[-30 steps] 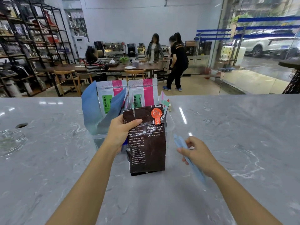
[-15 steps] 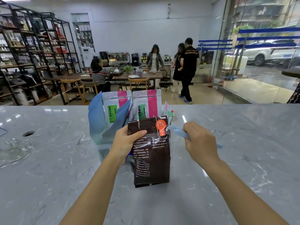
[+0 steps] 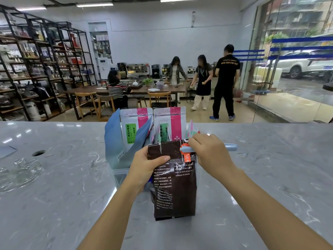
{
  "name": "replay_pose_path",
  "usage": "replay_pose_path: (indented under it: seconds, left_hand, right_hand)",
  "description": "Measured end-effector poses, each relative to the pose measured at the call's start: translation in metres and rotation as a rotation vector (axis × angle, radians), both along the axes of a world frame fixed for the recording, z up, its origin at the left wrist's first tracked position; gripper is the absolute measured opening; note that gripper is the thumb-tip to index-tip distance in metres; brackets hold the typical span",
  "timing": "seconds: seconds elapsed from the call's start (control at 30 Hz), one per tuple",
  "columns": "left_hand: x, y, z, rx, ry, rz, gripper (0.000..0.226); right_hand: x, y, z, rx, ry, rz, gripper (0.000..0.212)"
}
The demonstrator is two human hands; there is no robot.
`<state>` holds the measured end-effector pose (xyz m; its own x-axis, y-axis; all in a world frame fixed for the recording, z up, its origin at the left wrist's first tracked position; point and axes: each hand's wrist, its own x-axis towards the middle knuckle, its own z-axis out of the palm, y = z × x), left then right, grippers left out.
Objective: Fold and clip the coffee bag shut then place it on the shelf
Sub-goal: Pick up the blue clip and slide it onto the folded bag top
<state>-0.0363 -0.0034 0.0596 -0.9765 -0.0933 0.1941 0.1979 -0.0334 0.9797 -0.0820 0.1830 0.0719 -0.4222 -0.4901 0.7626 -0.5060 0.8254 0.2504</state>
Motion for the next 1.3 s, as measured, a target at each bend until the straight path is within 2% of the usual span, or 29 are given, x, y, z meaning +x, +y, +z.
replay_pose_path:
  seconds: [0.1, 0.17, 0.27, 0.37, 0.47, 0.6, 0.67, 0.8, 0.9, 1.0, 1.1, 1.2, 1.3]
  left_hand:
    - [-0.002, -0.007, 0.003, -0.182, 0.171, -0.037, 0.057]
    - [-0.003, -0.012, 0.007, -0.315, 0.259, -0.099, 0.057]
    - [-0.005, -0.013, 0.011, -0.463, 0.318, -0.113, 0.044]
    - [-0.004, -0.009, 0.011, -0.416, 0.275, -0.076, 0.035]
    - [-0.005, -0.008, 0.011, -0.353, 0.229, -0.110, 0.030]
    - [-0.005, -0.009, 0.013, -0.320, 0.184, -0.207, 0.042]
    - [-0.006, -0.006, 0.012, -0.315, 0.206, -0.171, 0.035]
    - [-0.009, 0.001, 0.006, -0.344, 0.284, -0.011, 0.016]
    - [-0.014, 0.001, 0.003, -0.307, 0.298, 0.018, 0.021]
    - [-0.015, 0.002, 0.003, -0.276, 0.295, 0.020, 0.024]
    - [-0.015, 0.002, 0.003, -0.262, 0.277, 0.001, 0.026]
    - [-0.014, 0.000, 0.006, -0.218, 0.243, -0.070, 0.032]
    - [-0.016, -0.004, 0.007, -0.124, 0.180, -0.125, 0.040]
  right_hand:
    - [0.000, -0.009, 0.001, 0.011, -0.129, 0.056, 0.038]
    - [0.001, -0.011, 0.002, 0.022, -0.235, 0.115, 0.039]
    - [0.005, -0.008, 0.009, 0.090, -0.385, 0.196, 0.031]
    - [0.012, -0.003, 0.021, 0.168, -0.449, 0.206, 0.020]
    - [0.018, -0.001, 0.032, 0.190, -0.488, 0.199, 0.032]
    - [0.021, -0.003, 0.039, 0.207, -0.566, 0.161, 0.047]
    - [0.019, -0.005, 0.038, 0.221, -0.574, 0.186, 0.051]
    - [0.016, -0.002, 0.038, 0.092, -0.688, 0.259, 0.055]
    - [0.015, 0.001, 0.041, -0.009, -0.778, 0.306, 0.059]
    - [0.009, 0.014, 0.041, -0.053, -0.849, 0.227, 0.065]
    - [0.003, 0.030, 0.035, -0.121, -0.863, 0.192, 0.048]
    - [-0.001, 0.038, 0.025, -0.307, -0.917, 0.333, 0.024]
    - [-0.007, 0.040, 0.018, -0.429, -0.958, 0.410, 0.015]
